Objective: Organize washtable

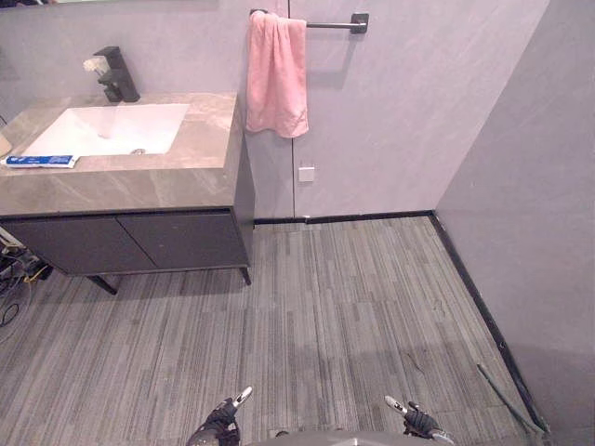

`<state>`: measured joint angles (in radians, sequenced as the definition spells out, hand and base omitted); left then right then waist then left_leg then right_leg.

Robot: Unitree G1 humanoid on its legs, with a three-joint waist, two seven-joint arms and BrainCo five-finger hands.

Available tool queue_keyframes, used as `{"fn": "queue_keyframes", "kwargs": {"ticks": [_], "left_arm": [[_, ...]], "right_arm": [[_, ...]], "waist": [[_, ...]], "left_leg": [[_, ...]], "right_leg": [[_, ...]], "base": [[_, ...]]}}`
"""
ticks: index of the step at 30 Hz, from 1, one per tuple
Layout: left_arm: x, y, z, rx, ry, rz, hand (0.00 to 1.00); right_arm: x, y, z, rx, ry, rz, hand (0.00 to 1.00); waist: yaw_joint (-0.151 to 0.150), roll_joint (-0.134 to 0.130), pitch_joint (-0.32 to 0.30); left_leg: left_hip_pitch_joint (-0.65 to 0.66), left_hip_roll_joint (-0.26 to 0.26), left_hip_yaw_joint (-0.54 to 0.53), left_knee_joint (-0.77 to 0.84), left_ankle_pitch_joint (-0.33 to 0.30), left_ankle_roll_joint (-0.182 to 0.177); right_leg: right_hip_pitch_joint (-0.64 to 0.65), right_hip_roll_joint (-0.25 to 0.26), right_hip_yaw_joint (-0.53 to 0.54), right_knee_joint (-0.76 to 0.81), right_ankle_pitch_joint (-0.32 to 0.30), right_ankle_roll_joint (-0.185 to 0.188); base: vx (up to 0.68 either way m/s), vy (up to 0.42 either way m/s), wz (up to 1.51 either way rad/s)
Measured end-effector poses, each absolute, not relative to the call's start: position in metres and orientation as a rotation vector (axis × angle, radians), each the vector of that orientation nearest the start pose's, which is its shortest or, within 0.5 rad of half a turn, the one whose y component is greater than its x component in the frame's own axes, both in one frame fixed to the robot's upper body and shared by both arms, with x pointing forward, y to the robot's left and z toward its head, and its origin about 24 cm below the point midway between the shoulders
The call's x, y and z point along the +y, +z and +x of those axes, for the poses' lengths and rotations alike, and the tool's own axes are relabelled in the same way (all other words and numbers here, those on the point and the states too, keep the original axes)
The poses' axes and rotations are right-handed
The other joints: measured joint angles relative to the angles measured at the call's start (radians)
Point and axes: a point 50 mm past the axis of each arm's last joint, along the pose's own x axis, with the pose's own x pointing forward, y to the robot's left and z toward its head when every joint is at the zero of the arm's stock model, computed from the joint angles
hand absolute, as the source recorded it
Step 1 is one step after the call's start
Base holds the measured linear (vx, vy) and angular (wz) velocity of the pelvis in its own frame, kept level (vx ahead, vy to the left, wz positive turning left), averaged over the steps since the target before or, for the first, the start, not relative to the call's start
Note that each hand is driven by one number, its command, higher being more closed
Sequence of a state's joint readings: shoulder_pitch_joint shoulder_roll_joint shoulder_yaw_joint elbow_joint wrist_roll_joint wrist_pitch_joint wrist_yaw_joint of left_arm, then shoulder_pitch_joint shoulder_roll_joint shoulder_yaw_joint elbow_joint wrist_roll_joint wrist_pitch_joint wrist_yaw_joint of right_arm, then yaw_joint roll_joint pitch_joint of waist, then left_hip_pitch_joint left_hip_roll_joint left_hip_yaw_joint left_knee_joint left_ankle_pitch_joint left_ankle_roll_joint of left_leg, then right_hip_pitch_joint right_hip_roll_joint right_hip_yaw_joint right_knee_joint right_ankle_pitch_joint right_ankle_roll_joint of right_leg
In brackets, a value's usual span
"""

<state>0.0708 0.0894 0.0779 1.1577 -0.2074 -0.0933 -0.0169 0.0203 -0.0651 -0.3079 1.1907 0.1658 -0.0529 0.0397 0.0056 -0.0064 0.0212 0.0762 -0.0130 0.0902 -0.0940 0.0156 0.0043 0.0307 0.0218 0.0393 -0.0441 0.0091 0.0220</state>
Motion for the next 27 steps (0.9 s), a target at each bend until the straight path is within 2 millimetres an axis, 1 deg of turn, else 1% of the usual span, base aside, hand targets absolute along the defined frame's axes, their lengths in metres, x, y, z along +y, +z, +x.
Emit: {"fn": "queue_keyframes", "kwargs": {"ticks": [6, 10, 11, 12, 13, 14, 15, 16, 17, 18, 19, 20, 21, 22, 23, 24, 25, 26, 27], "left_arm": [[0.196, -0.166, 0.083, 1.106, 0.254, -0.149, 0.00], [0.197, -0.166, 0.085, 1.099, 0.257, -0.147, 0.00], [0.197, -0.165, 0.086, 1.096, 0.257, -0.146, 0.00], [0.197, -0.165, 0.087, 1.094, 0.257, -0.145, 0.00], [0.198, -0.164, 0.090, 1.088, 0.256, -0.143, 0.00], [0.198, -0.164, 0.093, 1.080, 0.255, -0.141, 0.00], [0.197, -0.161, 0.101, 1.052, 0.257, -0.149, 0.00], [0.197, -0.161, 0.102, 1.046, 0.259, -0.154, 0.00], [0.199, -0.161, 0.103, 1.042, 0.274, -0.162, 0.00], [0.199, -0.160, 0.102, 1.039, 0.289, -0.177, 0.00], [0.199, -0.161, 0.102, 1.039, 0.292, -0.179, 0.00], [0.198, -0.161, 0.102, 1.041, 0.290, -0.181, 0.00], [0.197, -0.161, 0.103, 1.043, 0.287, -0.182, 0.00], [0.197, -0.161, 0.105, 1.042, 0.284, -0.181, 0.00], [0.197, -0.160, 0.106, 1.040, 0.282, -0.179, 0.00], [0.197, -0.160, 0.109, 1.034, 0.280, -0.177, 0.00], [0.197, -0.158, 0.116, 1.018, 0.271, -0.172, 0.00], [0.196, -0.157, 0.120, 1.009, 0.266, -0.171, 0.00], [0.197, -0.157, 0.120, 1.006, 0.271, -0.177, 0.00]], "right_arm": [[-0.204, -0.166, 0.089, 1.104, -0.382, 0.279, 0.00], [-0.204, -0.165, 0.094, 1.093, -0.376, 0.278, 0.00], [-0.204, -0.165, 0.096, 1.087, -0.379, 0.280, 0.00], [-0.204, -0.164, 0.096, 1.086, -0.385, 0.286, 0.00], [-0.205, -0.165, 0.095, 1.085, -0.395, 0.293, 0.00], [-0.204, -0.165, 0.095, 1.083, -0.401, 0.301, 0.00], [-0.205, -0.164, 0.098, 1.073, -0.403, 0.298, 0.00], [-0.203, -0.163, 0.102, 1.060, -0.397, 0.302, 0.00], [-0.204, -0.161, 0.106, 1.036, -0.407, 0.321, 0.00], [-0.204, -0.161, 0.106, 1.034, -0.414, 0.327, 0.00], [-0.204, -0.161, 0.107, 1.031, -0.413, 0.327, 0.00], [-0.204, -0.160, 0.110, 1.022, -0.411, 0.327, 0.00], [-0.205, -0.159, 0.112, 1.015, -0.423, 0.336, 0.00], [-0.205, -0.159, 0.112, 1.013, -0.429, 0.341, 0.00], [-0.206, -0.160, 0.111, 1.018, -0.441, 0.349, 0.00], [-0.207, -0.160, 0.110, 1.022, -0.458, 0.358, 0.00], [-0.209, -0.161, 0.108, 1.023, -0.481, 0.370, 0.00], [-0.210, -0.161, 0.106, 1.030, -0.493, 0.376, 0.00], [-0.211, -0.162, 0.100, 1.040, -0.512, 0.386, 0.00]], "waist": [[0.000, -0.001, 0.001], [0.001, -0.003, 0.006], [-0.001, -0.003, 0.013], [-0.003, -0.010, 0.017], [-0.008, -0.013, 0.024], [-0.007, -0.020, 0.037], [0.002, -0.026, 0.063], [0.002, -0.021, 0.074], [0.000, -0.025, 0.086], [0.003, -0.029, 0.087], [0.003, -0.030, 0.087], [0.000, -0.028, 0.088], [-0.006, -0.023, 0.088], [-0.010, -0.021, 0.092], [-0.018, -0.020, 0.095], [-0.025, -0.024, 0.098], [-0.028, -0.032, 0.117], [-0.029, -0.037, 0.127], [-0.037, -0.042, 0.127]], "left_leg": [[-0.004, 0.000, 0.001, 0.000, 0.000, 0.000], [-0.040, -0.002, -0.002, 0.000, 0.000, 0.000], [-0.046, -0.006, -0.010, 0.000, -0.007, 0.001], [-0.048, -0.011, -0.015, 0.001, -0.011, 0.008], [-0.047, -0.023, -0.027, 0.009, -0.015, 0.014], [-0.041, -0.034, -0.027, 0.020, -0.030, 0.030], [-0.032, -0.036, -0.025, 0.027, -0.050, 0.038], [-0.034, -0.036, -0.025, 0.041, -0.060, 0.040], [-0.020, -0.035, -0.024, 0.063, -0.077, 0.049], [0.004, -0.032, -0.019, 0.058, -0.089, 0.053], [0.011, -0.031, -0.015, 0.056, -0.095, 0.053], [0.015, -0.025, -0.009, 0.055, -0.109, 0.055], [0.017, -0.010, -0.007, 0.058, -0.124, 0.049], [0.017, -0.003, -0.007, 0.058, -0.129, 0.043], [0.019, 0.006, -0.010, 0.059, -0.137, 0.035], [0.025, 0.010, -0.016, 0.054, -0.147, 0.023], [0.050, 0.009, -0.019, 0.047, -0.165, 0.004], [0.074, 0.009, -0.026, 0.049, -0.189, -0.007], [0.095, 0.017, -0.042, 0.070, -0.237, -0.022]], "right_leg": [[-0.004, 0.000, 0.001, 0.000, 0.000, 0.000], [-0.046, -0.001, 0.000, 0.020, -0.007, 0.003], [-0.074, -0.004, -0.007, 0.075, -0.038, 0.006], [-0.093, -0.009, -0.016, 0.114, -0.060, 0.011], [-0.120, -0.027, -0.035, 0.199, -0.109, 0.024], [-0.138, -0.046, -0.049, 0.279, -0.141, 0.050], [-0.211, -0.057, -0.053, 0.468, -0.156, 0.068], [-0.261, -0.063, -0.053, 0.574, -0.155, 0.068], [-0.334, -0.074, -0.053, 0.733, -0.166, 0.055], [-0.373, -0.087, -0.059, 0.798, -0.185, 0.043], [-0.385, -0.097, -0.069, 0.794, -0.190, 0.043], [-0.403, -0.111, -0.100, 0.727, -0.188, 0.044], [-0.412, -0.111, -0.127, 0.594, -0.173, 0.044], [-0.413, -0.109, -0.145, 0.516, -0.153, 0.046], [-0.412, -0.100, -0.159, 0.381, -0.103, 0.048], [-0.408, -0.095, -0.163, 0.250, -0.036, 0.058], [-0.399, -0.098, -0.158, 0.130, 0.027, 0.063], [-0.394, -0.098, -0.147, 0.092, 0.044, 0.067], [-0.394, -0.100, -0.132, 0.108, 0.047, 0.060]], "base": [[0.00, 0.000, 0.00], [-0.01, 0.007, 0.01], [0.01, 0.031, 0.12], [0.01, 0.055, 0.35], [0.03, 0.062, 0.49], [-0.02, 0.080, 0.43], [-0.06, 0.077, 0.21], [-0.09, 0.102, 0.16], [-0.05, 0.125, 0.15], [-0.05, 0.125, 0.09], [-0.13, 0.120, -0.16], [-0.22, 0.105, -0.26], [-0.24, 0.097, -0.26], [-0.23, 0.083, -0.19], [-0.22, 0.056, -0.09], [-0.22, 0.030, -0.03], [-0.13, -0.039, 0.07], [0.02, -0.179, 0.27], [0.18, -0.282, 0.43]]}}
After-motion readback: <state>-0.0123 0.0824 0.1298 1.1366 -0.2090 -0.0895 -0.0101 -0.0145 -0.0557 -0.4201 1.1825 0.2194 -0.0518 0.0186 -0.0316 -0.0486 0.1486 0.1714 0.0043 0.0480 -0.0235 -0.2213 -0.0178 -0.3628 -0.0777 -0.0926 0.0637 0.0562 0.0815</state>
